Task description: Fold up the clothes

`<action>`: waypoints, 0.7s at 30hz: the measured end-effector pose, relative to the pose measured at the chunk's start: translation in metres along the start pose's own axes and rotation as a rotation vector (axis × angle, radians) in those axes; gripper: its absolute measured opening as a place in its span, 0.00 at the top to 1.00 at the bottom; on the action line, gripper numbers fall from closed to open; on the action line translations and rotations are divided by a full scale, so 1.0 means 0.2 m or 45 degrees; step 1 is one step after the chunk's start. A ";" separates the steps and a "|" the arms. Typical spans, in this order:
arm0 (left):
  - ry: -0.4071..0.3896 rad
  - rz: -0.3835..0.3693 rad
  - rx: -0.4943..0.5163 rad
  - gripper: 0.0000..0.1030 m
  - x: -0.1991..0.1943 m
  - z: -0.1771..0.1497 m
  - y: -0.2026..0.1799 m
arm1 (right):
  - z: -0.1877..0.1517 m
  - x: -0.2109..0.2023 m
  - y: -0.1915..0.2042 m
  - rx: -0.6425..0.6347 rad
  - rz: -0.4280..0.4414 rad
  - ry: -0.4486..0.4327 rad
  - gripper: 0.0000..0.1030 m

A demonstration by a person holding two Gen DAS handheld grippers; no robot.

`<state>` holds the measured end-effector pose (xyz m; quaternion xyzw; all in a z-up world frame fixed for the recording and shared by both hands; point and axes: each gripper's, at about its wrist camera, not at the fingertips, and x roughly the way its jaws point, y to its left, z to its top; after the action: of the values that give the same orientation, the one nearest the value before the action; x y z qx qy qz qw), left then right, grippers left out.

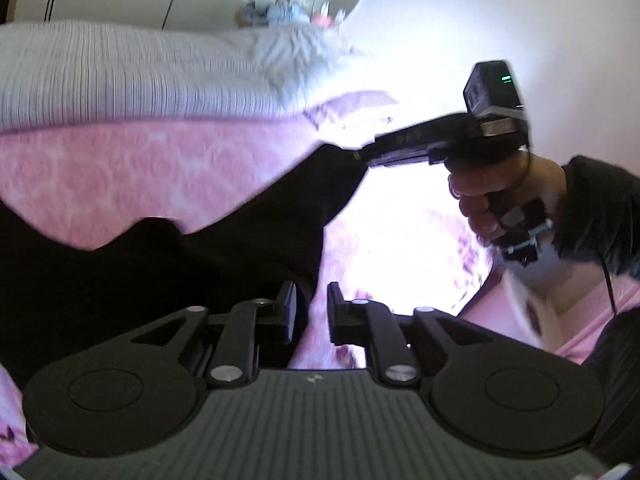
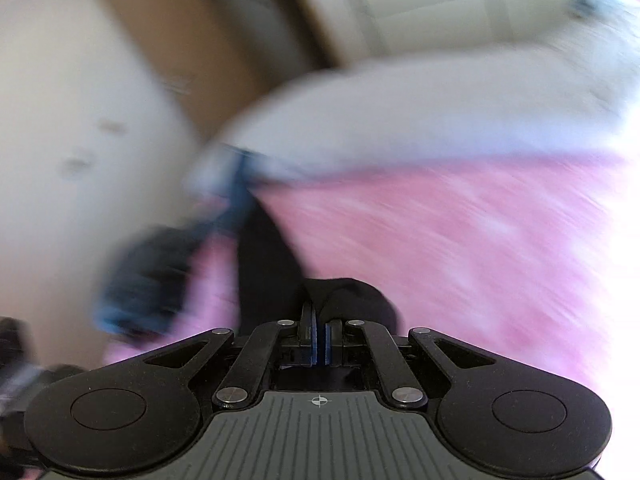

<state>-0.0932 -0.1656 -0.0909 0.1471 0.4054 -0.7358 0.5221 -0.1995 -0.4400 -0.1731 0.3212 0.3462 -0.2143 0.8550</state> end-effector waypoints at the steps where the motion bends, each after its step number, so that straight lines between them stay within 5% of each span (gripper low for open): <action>1: 0.039 0.019 -0.015 0.70 0.04 -0.04 0.00 | -0.05 0.03 -0.07 0.027 -0.072 0.050 0.95; 2: 0.073 0.049 -0.033 0.58 0.06 -0.08 0.03 | -0.10 0.05 -0.12 0.035 -0.135 0.094 0.86; 5: 0.150 0.249 -0.081 0.48 0.02 -0.22 0.26 | -0.25 0.11 -0.23 0.026 -0.286 0.189 0.49; 7: 0.215 0.409 -0.137 0.34 0.03 -0.29 0.45 | -0.33 0.16 -0.23 -0.015 -0.338 0.211 0.36; 10: 0.301 0.542 -0.221 0.31 0.10 -0.38 0.77 | -0.47 0.24 -0.20 -0.009 -0.373 0.260 0.32; 15: 0.369 0.423 -0.281 0.32 0.34 -0.41 0.96 | -0.65 0.46 -0.07 0.003 -0.261 0.393 0.29; 16: 0.392 0.404 -0.274 0.41 0.39 -0.41 0.99 | -0.67 0.50 -0.03 -0.036 -0.237 0.419 0.28; 17: 0.407 0.367 -0.244 0.63 0.41 -0.40 1.00 | -0.70 0.55 0.02 -0.088 -0.218 0.445 0.27; 19: 0.423 0.299 -0.175 0.90 0.43 -0.37 1.00 | -0.74 0.64 0.09 -0.166 -0.223 0.489 0.25; 21: 0.368 0.269 -0.049 0.93 0.36 -0.28 0.93 | -0.77 0.72 0.14 -0.205 -0.231 0.516 0.25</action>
<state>0.0314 -0.1929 -0.2546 0.2833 0.4724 -0.6401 0.5355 -0.1570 -0.3348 -0.3518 0.2559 0.5541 -0.1930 0.7683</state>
